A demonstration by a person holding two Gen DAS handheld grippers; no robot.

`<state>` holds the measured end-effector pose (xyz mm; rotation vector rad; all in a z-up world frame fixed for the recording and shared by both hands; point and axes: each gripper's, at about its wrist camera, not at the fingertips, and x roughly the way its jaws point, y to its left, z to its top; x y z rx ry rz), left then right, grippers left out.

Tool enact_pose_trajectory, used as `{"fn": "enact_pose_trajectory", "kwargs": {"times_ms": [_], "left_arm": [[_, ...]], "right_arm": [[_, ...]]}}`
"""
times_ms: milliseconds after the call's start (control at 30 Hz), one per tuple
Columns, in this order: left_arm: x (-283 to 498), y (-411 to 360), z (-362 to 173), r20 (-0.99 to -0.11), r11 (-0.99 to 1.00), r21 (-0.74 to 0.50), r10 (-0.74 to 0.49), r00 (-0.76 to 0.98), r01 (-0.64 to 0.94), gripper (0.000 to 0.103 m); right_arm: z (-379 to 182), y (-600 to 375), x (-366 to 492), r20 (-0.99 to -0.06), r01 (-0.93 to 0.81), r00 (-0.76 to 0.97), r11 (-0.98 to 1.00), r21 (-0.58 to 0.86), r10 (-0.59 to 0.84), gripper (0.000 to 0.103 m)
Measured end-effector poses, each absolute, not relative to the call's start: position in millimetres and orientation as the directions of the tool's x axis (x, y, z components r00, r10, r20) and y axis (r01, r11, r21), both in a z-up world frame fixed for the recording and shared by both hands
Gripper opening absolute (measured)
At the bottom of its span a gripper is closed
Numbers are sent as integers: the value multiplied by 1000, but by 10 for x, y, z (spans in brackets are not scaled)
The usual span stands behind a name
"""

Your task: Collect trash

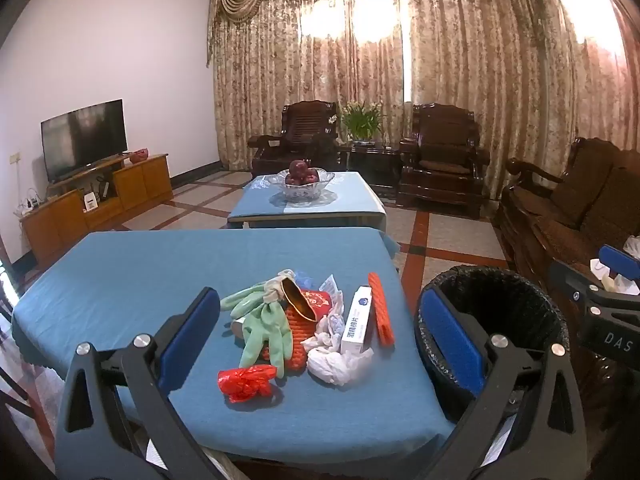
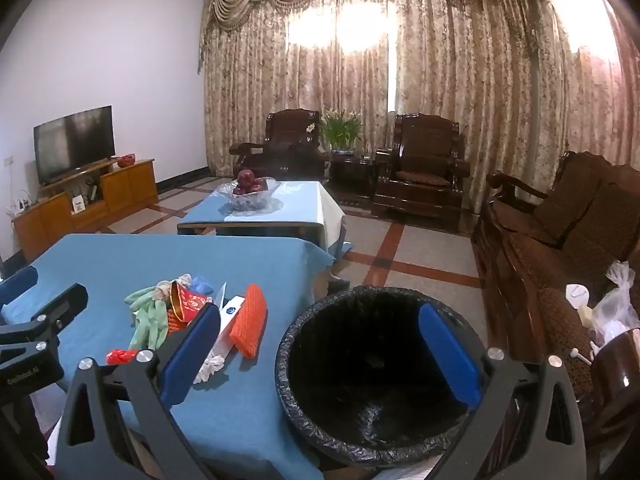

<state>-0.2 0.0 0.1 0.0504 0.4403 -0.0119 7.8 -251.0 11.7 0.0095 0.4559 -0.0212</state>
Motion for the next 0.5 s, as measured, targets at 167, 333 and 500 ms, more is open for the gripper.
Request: {"fn": "enact_pose_trajectory", "kwargs": {"times_ms": [167, 333, 500], "left_arm": [[-4, 0, 1, -423, 999, 43, -3, 906, 23, 98], [-5, 1, 1, -422, 999, 42, -3, 907, 23, 98], [19, 3, -6, -425, 999, 41, -5, 905, 25, 98]], "right_arm": [[119, -2511, 75, -436, 24, 900, 1000, 8, -18, 97], [117, -2512, 74, -434, 23, 901, 1000, 11, -16, 97], [117, -2511, 75, -434, 23, 901, 1000, 10, -16, 97]]}}
